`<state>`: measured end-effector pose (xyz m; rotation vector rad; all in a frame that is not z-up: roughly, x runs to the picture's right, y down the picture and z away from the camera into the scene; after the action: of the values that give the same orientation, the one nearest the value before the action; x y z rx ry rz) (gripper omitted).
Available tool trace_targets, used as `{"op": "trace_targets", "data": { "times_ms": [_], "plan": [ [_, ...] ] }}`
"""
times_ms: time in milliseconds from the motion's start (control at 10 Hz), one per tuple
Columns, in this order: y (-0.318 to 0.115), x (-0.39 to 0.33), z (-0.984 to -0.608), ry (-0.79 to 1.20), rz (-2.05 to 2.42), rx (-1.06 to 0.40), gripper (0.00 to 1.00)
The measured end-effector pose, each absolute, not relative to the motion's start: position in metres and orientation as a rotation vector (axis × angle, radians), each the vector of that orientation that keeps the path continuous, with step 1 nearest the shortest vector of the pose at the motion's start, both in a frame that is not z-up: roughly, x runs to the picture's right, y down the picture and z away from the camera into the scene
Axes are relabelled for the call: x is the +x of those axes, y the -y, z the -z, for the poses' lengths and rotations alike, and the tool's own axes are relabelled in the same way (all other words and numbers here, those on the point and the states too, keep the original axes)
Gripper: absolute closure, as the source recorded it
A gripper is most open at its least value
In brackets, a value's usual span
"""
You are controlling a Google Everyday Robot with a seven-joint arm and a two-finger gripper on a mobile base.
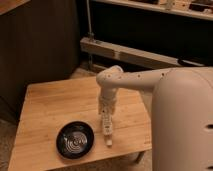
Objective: Place the bottle in the ceramic bowl
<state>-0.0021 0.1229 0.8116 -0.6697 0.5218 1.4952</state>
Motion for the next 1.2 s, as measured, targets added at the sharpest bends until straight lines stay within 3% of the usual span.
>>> {"op": "trace_targets", "data": {
  "times_ms": [200,500,800,1200],
  "plan": [
    [-0.13,-0.011,-0.815,-0.523,-1.439,-0.656,1.0],
    [-0.129,-0.012,-0.818,-0.582,-1.458,-0.641,1.0],
    [-0.095,0.013,-0.792,-0.629,-1.552,-0.631,1.0],
    [-0.026,0.022,-0.725,-0.614,-1.618,-0.652,1.0]
  ]
}}
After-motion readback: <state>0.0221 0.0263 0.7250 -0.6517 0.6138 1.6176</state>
